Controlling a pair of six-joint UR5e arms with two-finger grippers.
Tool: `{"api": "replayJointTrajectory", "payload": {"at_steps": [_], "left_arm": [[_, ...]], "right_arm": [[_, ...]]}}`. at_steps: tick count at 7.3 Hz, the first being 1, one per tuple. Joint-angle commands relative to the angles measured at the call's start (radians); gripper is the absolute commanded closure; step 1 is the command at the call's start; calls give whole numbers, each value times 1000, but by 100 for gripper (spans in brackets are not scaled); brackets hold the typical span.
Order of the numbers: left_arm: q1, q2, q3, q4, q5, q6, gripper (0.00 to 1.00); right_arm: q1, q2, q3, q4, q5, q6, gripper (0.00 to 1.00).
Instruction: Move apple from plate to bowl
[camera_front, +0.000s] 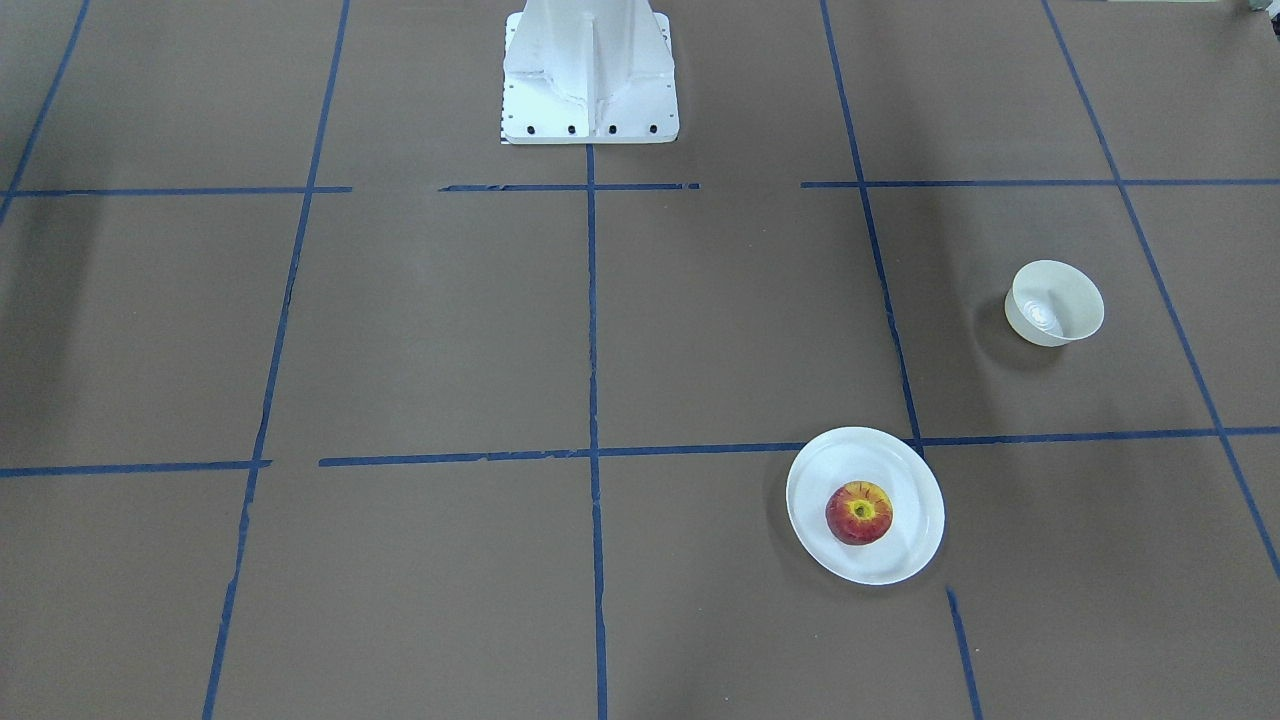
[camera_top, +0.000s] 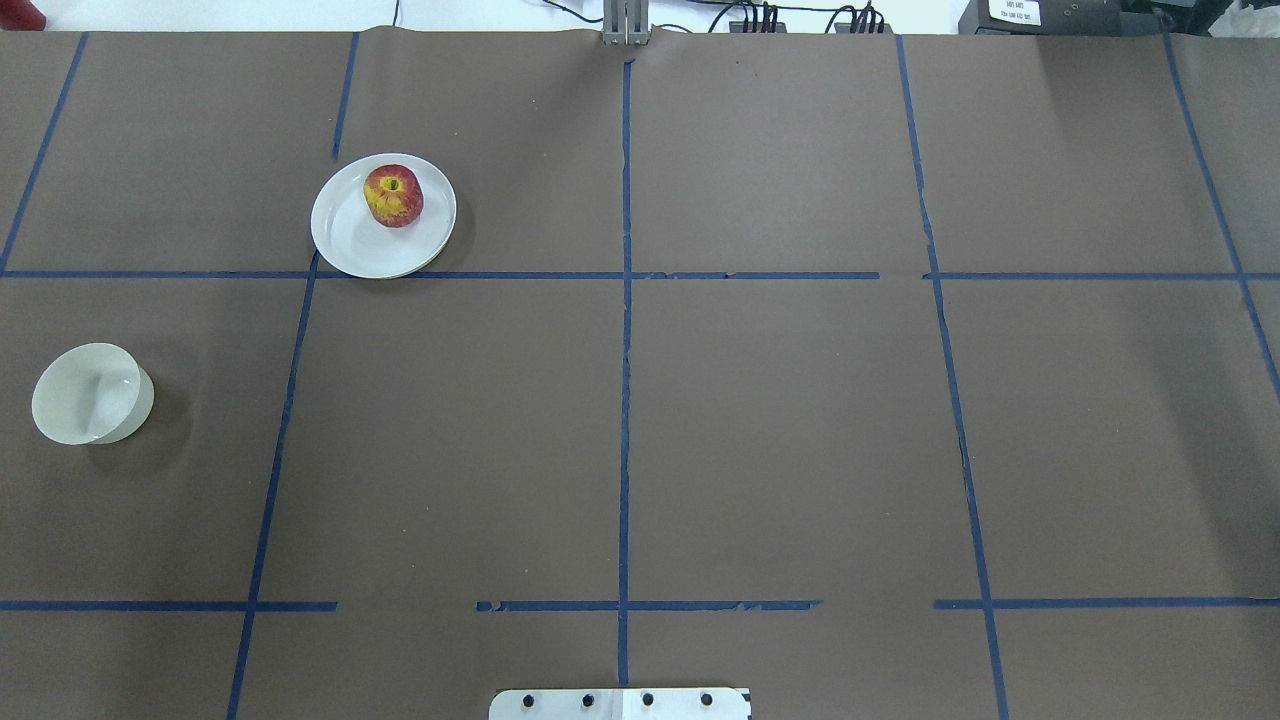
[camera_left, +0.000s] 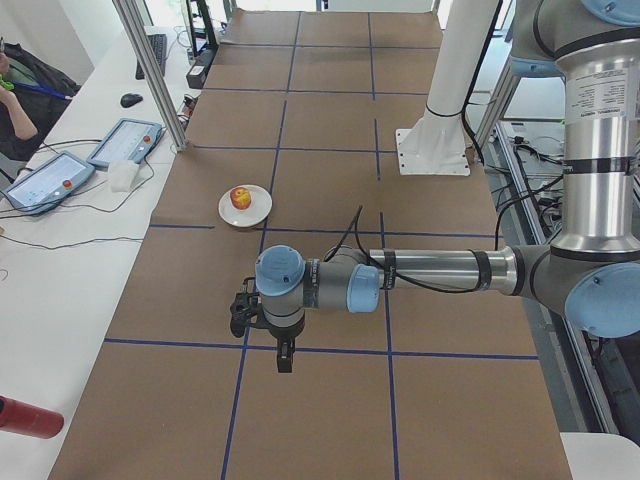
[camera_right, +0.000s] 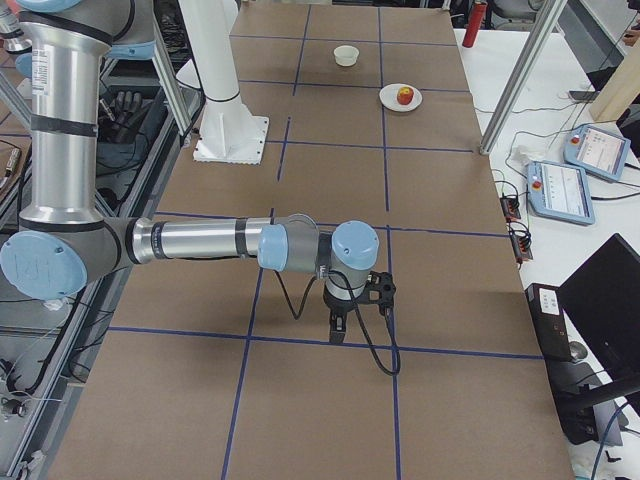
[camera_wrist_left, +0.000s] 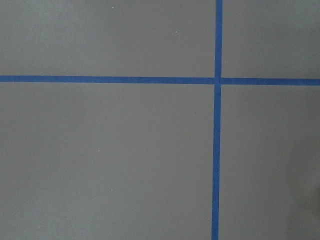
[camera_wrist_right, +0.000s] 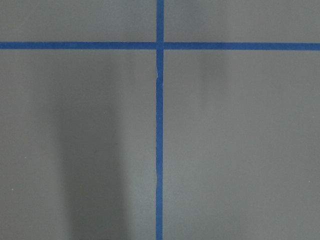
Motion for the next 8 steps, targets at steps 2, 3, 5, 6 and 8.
{"api": "replayJointTrajectory", "payload": {"at_steps": [2,3,5,6,8], "left_arm": [[2,-23,-41,-3,-2,5,0],[2,-49,-63,-13,-3,5,0],[79,-108,-129,-4,-20,-16,0],[183,-204,-135,5,-6,-148,0],[331,-427,-120,213,36,-296,0]], "right_arm": [[0,0,0,0,0,0,0],[0,0,0,0,0,0,0],[1,0,0,0,0,0,0],[0,0,0,0,0,1,0],[0,0,0,0,0,1,0]]}}
